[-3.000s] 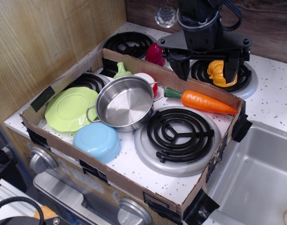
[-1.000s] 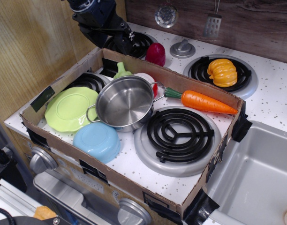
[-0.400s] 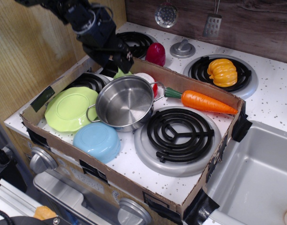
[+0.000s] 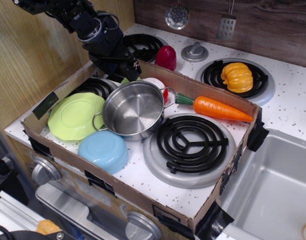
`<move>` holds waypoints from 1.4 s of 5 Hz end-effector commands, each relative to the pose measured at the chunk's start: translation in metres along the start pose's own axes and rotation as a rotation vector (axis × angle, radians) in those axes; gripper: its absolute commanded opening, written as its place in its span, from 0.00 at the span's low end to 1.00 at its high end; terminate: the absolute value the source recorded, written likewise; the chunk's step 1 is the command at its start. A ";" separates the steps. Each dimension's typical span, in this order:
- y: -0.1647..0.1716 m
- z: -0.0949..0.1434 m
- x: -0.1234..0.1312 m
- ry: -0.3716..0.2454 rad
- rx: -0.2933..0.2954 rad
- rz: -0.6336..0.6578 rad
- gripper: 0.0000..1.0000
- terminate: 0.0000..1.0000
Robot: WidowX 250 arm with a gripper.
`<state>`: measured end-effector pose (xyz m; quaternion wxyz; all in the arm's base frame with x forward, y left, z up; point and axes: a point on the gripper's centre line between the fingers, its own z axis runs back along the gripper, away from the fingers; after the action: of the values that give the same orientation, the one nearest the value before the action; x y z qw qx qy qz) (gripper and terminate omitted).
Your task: Put broccoli in pot
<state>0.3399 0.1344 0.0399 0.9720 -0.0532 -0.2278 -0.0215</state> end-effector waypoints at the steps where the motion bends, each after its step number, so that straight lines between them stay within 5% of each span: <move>1: -0.003 0.000 0.020 -0.006 -0.009 -0.083 1.00 0.00; 3: -0.013 -0.018 0.015 -0.004 -0.029 -0.120 1.00 0.00; 4: -0.013 -0.018 0.012 0.001 -0.017 -0.131 0.00 0.00; 7: -0.003 0.025 0.031 -0.002 0.149 -0.193 0.00 0.00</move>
<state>0.3480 0.1328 0.0533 0.9743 0.0242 -0.2024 -0.0956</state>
